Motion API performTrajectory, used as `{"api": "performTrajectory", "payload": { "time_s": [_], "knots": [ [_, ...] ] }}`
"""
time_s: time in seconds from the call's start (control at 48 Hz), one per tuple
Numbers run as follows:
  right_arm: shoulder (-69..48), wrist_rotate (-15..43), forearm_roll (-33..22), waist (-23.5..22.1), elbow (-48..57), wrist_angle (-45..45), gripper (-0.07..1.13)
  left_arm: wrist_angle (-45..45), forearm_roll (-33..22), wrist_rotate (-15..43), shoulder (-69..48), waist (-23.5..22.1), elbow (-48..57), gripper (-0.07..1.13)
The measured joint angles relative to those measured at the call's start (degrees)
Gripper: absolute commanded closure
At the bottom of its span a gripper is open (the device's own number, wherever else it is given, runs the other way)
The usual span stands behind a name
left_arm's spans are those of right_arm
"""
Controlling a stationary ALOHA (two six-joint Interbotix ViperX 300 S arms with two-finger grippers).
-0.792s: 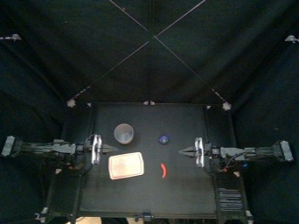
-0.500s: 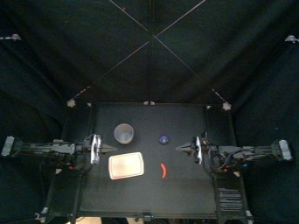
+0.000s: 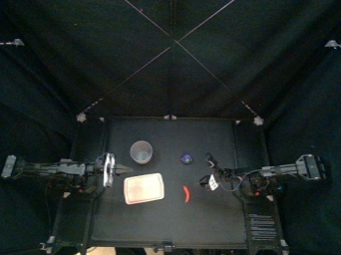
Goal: Pick the red chile then place it on the pink plate
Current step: Pick the red chile
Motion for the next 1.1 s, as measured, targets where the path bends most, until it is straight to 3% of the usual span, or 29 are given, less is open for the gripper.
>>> {"api": "performTrajectory", "payload": {
  "time_s": [0.083, 0.188, 0.708, 1.104],
  "knots": [
    [3.5, 0.1, -1.1, 0.0, 0.0, 0.3, 0.15, 0.1, 0.0, 0.0, -0.1, 0.0, 0.0, 1.09],
    [8.2, 0.2, -2.6, 0.0, -0.5, 0.1, 0.04, 0.2, 0.0, -0.1, -0.1, 0.0, -0.1, 1.09],
    [30.1, 0.2, -7.6, 0.2, -13.2, 5.0, 0.04, 0.4, 0.0, 0.1, 0.0, 0.0, 0.2, 1.09],
    [34.9, 0.3, -9.9, 0.6, -16.5, 9.2, 0.05, 0.4, 0.1, 0.1, -0.1, 0.0, 0.4, 1.09]
  ]
}}
